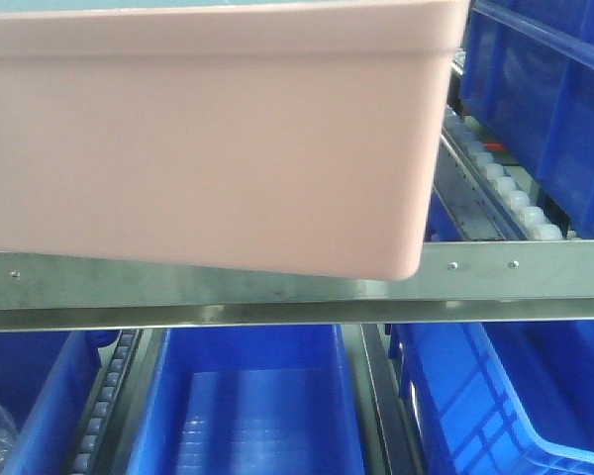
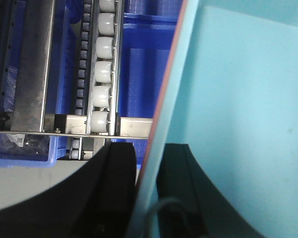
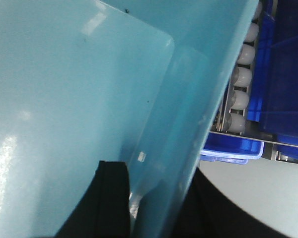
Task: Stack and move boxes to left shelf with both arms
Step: 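Advance the held bins over the roller-track shelf with both grippers, then lower the stacked bins onto the roller shelf with both grippers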
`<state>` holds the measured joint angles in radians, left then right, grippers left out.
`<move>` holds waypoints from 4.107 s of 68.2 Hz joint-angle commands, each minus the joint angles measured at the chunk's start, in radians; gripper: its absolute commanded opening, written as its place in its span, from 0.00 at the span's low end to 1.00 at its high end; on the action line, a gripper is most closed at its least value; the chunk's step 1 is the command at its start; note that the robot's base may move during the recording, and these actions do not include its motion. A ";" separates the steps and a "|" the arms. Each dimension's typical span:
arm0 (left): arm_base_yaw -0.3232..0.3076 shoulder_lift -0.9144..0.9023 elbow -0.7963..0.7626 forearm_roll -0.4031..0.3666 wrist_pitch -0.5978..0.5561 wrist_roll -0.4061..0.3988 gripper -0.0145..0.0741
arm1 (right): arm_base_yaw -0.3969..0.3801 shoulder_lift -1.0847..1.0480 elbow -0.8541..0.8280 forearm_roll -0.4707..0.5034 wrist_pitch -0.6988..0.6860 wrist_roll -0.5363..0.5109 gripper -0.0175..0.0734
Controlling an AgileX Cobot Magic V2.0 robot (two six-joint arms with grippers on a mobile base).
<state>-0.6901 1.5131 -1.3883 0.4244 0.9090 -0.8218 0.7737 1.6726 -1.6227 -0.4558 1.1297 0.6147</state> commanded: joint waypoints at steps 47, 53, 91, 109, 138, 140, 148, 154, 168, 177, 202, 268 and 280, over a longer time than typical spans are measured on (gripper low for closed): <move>-0.037 -0.045 -0.049 -0.067 -0.229 -0.007 0.16 | 0.025 -0.040 -0.038 0.059 -0.219 0.016 0.23; -0.037 -0.045 -0.049 -0.067 -0.229 -0.007 0.16 | 0.025 -0.040 -0.038 0.059 -0.219 0.016 0.23; -0.037 -0.045 -0.049 -0.067 -0.229 -0.007 0.16 | 0.025 -0.040 -0.038 0.059 -0.219 0.016 0.23; -0.037 -0.045 -0.049 -0.067 -0.229 -0.007 0.16 | 0.025 -0.040 -0.038 0.059 -0.219 0.016 0.23; -0.037 -0.045 -0.049 -0.067 -0.240 -0.007 0.16 | 0.025 -0.040 -0.038 0.059 -0.221 0.016 0.23; -0.037 -0.045 -0.049 -0.067 -0.243 -0.007 0.16 | 0.025 -0.040 -0.038 0.059 -0.227 0.016 0.23; -0.037 -0.045 -0.049 -0.067 -0.247 -0.007 0.16 | 0.025 -0.040 -0.038 0.059 -0.231 0.016 0.23; -0.037 -0.045 -0.049 -0.063 -0.247 -0.007 0.16 | 0.025 -0.040 -0.038 0.059 -0.231 0.006 0.23; -0.037 -0.027 -0.049 -0.056 -0.280 0.006 0.16 | 0.025 -0.040 -0.038 0.059 -0.232 -0.081 0.23; -0.037 -0.005 -0.049 -0.009 -0.315 0.009 0.16 | 0.025 -0.040 -0.038 0.059 -0.278 -0.112 0.23; 0.037 0.013 -0.049 0.042 -0.453 0.009 0.16 | -0.024 -0.036 -0.040 0.054 -0.448 -0.129 0.23; 0.165 0.216 -0.049 0.043 -0.800 0.009 0.16 | -0.161 0.346 -0.347 0.054 -0.635 -0.208 0.23; 0.183 0.261 -0.049 0.046 -0.817 0.009 0.16 | -0.174 0.354 -0.347 0.052 -0.641 -0.208 0.23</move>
<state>-0.4653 1.8254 -1.3883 0.4914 0.3902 -0.8598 0.5698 2.0891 -1.9143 -0.4478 0.7809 0.4297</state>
